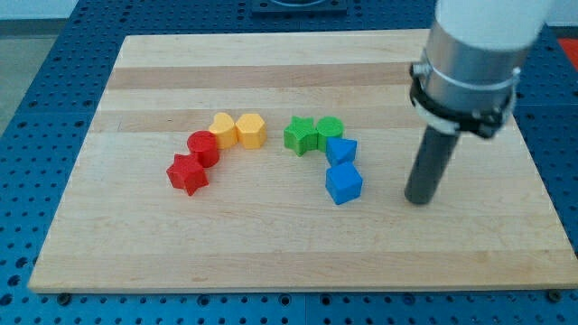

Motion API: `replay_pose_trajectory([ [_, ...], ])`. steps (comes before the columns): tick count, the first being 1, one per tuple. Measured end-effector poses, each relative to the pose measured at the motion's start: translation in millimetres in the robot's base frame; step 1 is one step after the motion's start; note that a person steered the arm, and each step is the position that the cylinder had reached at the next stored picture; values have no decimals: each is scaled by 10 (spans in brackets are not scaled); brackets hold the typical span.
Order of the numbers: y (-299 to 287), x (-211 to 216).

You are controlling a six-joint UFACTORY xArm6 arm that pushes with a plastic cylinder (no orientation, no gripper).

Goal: Move the blue cube to the bottom right of the blue triangle

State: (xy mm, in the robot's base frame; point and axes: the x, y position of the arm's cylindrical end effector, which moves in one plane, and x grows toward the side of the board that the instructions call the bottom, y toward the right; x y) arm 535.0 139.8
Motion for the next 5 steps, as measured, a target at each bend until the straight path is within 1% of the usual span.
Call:
replay_pose_trajectory([
  [1, -416, 393],
  [2, -669, 209],
  [3, -669, -195],
  [4, -657, -291],
  [5, -585, -33],
])
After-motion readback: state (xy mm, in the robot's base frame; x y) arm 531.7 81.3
